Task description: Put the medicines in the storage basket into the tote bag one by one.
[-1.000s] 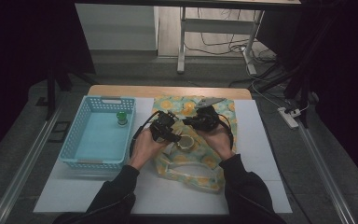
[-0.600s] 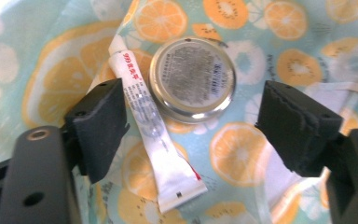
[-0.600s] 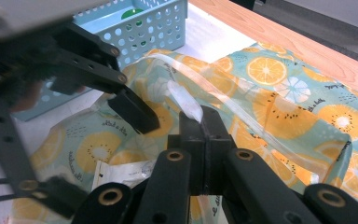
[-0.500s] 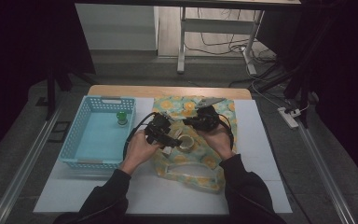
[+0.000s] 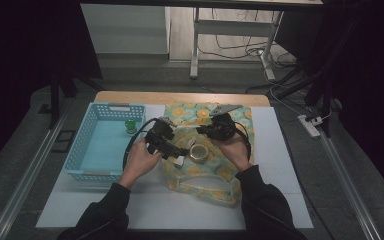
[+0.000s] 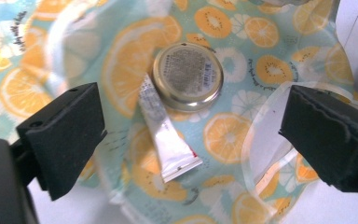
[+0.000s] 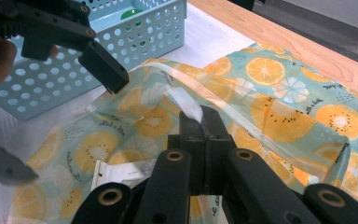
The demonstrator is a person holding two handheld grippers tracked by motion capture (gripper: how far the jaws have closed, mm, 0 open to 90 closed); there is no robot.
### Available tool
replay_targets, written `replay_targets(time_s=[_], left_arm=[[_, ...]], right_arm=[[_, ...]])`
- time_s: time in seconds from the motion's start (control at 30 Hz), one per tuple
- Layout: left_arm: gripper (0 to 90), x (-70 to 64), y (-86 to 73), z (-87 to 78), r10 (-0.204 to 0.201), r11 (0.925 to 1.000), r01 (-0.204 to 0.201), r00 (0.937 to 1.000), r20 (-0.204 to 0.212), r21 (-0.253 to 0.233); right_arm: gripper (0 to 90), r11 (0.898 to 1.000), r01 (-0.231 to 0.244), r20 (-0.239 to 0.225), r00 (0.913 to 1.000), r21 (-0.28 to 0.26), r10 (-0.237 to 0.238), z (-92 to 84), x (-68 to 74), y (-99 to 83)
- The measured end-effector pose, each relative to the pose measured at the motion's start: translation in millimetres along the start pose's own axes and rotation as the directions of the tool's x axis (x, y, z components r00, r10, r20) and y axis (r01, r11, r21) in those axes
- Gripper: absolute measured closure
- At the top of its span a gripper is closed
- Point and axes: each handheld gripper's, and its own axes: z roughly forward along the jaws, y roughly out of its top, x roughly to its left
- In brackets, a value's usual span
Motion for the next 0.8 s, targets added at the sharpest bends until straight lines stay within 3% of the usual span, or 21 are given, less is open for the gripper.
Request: replay_targets(time_s=[0.43,0.63,0.8], left_arm=[[1.9,24.5,-17.5,-28.2,-0.009,0.9993,0.008,0.9989,-0.046,-0.038],[2.1,38.2,-25.8,-42.7,-0.047,0.9971,0.043,0.9967,-0.066,-0.063],[0.9,50.4,-33.1,-57.2,-0.073,0.9956,0.066,0.9909,-0.113,-0.068]], right_arm=[[89.5,1.000,0.000,0.002,1.0000,0.000,0.000,0.4,-0.1,-0.4],[89.5,1.000,0.001,0.003,1.0000,0.001,-0.001,0.4,-0.2,-0.5],[89.5,1.000,0.002,0.004,1.0000,0.003,-0.002,0.4,0.0,-0.5]])
